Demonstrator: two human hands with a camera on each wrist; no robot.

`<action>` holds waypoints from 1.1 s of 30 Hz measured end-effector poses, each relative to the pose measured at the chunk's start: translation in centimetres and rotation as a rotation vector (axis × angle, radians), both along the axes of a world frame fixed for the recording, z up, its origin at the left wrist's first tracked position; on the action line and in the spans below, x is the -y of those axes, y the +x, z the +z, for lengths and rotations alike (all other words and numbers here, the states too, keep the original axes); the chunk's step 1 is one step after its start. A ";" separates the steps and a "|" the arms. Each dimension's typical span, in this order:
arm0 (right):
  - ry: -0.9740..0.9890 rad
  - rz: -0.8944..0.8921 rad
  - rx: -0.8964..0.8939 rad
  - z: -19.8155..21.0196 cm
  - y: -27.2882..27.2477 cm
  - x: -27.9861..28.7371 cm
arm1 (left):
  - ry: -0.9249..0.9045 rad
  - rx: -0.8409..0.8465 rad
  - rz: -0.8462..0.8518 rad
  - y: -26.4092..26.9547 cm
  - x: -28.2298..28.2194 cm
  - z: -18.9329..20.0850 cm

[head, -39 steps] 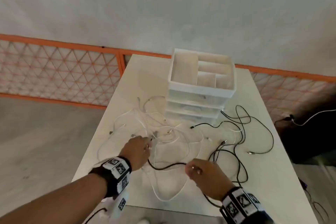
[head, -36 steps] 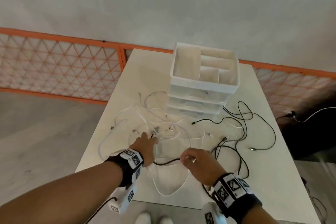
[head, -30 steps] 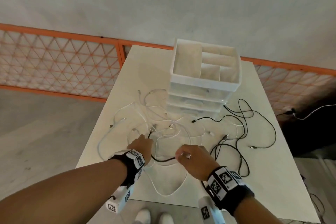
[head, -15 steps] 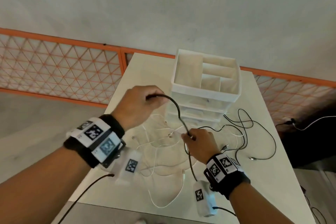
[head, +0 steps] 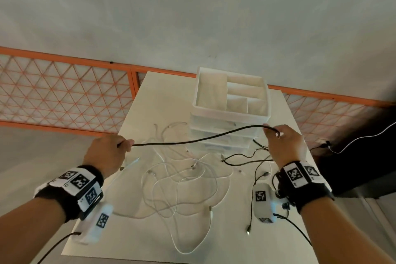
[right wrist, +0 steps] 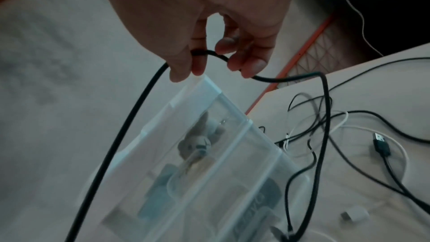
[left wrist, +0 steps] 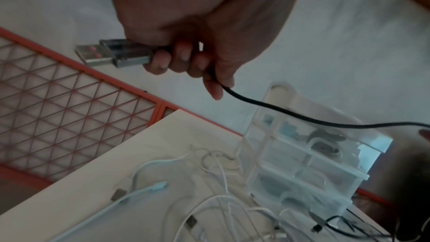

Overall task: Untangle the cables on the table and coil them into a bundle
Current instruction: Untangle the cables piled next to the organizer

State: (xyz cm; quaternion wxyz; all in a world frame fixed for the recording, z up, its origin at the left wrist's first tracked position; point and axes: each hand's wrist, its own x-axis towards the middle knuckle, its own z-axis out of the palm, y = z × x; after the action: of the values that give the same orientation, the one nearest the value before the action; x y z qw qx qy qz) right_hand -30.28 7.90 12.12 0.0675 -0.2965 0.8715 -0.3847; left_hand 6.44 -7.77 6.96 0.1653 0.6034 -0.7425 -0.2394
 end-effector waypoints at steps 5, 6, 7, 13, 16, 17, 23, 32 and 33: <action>-0.266 0.130 0.123 3.6 2.9 -0.5 | 0.104 -0.025 0.026 -0.1 -0.3 -1.1; -0.291 0.221 0.135 4.4 4.0 -0.4 | 0.131 -0.050 0.003 -0.4 -0.5 -0.9; -0.300 0.311 0.129 5.0 5.0 -0.2 | 0.166 -0.077 -0.040 -0.9 -0.7 -0.4; -0.290 0.608 0.149 6.0 11.0 0.9 | 0.250 -0.466 -0.494 -6.2 -4.0 8.4; -0.302 0.624 0.165 6.3 11.9 1.9 | 0.221 -0.436 -0.694 -9.2 -6.2 11.4; -0.317 0.613 0.166 6.3 11.6 2.3 | 0.184 -0.408 -0.679 -10.1 -6.7 11.4; -0.202 0.500 0.084 4.5 6.9 1.9 | 0.035 -0.577 -0.333 -11.4 -6.2 10.0; 0.406 0.294 0.028 -7.7 -0.6 -0.9 | -0.146 -0.856 0.144 -7.7 -2.1 11.9; 0.412 0.292 0.043 -8.4 -1.2 -1.2 | -0.138 -0.859 0.189 -7.1 -1.8 11.9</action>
State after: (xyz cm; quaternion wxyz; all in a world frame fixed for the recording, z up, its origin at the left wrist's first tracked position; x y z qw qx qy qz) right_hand -31.46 9.14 3.74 0.1999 -0.3908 0.8778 -0.1915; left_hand -0.70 -6.02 18.85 0.5199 0.5018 -0.5624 -0.4020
